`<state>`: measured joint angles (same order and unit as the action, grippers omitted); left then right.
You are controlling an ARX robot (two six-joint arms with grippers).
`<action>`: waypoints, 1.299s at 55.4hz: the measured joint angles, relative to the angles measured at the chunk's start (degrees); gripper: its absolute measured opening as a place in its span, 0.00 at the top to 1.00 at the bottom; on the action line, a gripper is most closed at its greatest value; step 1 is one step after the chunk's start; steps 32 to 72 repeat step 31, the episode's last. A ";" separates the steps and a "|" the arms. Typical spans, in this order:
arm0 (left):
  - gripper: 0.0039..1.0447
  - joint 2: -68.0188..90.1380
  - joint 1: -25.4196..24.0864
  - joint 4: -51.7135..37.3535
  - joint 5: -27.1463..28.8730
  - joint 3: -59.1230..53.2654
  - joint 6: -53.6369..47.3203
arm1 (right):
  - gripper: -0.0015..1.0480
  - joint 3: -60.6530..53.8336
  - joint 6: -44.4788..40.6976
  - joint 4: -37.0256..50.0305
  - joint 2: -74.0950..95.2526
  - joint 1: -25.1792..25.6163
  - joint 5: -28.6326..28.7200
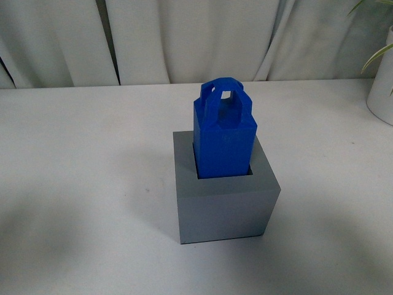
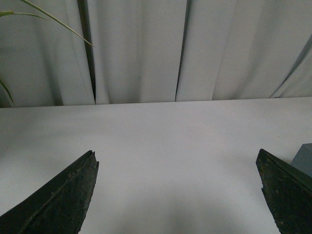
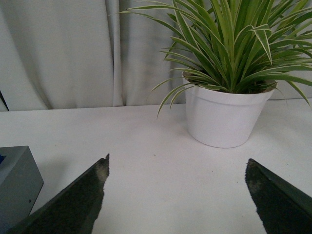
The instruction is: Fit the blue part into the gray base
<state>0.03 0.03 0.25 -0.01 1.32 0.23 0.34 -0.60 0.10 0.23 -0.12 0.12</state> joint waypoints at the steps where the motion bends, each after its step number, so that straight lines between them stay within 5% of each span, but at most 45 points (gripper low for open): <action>1: 0.06 0.00 0.00 0.00 0.00 0.00 -0.02 | 0.16 0.00 0.00 0.00 0.00 0.00 0.00; 5: 0.06 0.00 0.00 0.00 0.02 0.00 -0.02 | 0.05 0.00 0.02 0.00 0.00 0.00 0.00; 72: 0.06 0.00 0.00 0.00 0.00 0.00 -0.02 | 0.07 0.00 0.02 0.00 0.00 0.00 0.00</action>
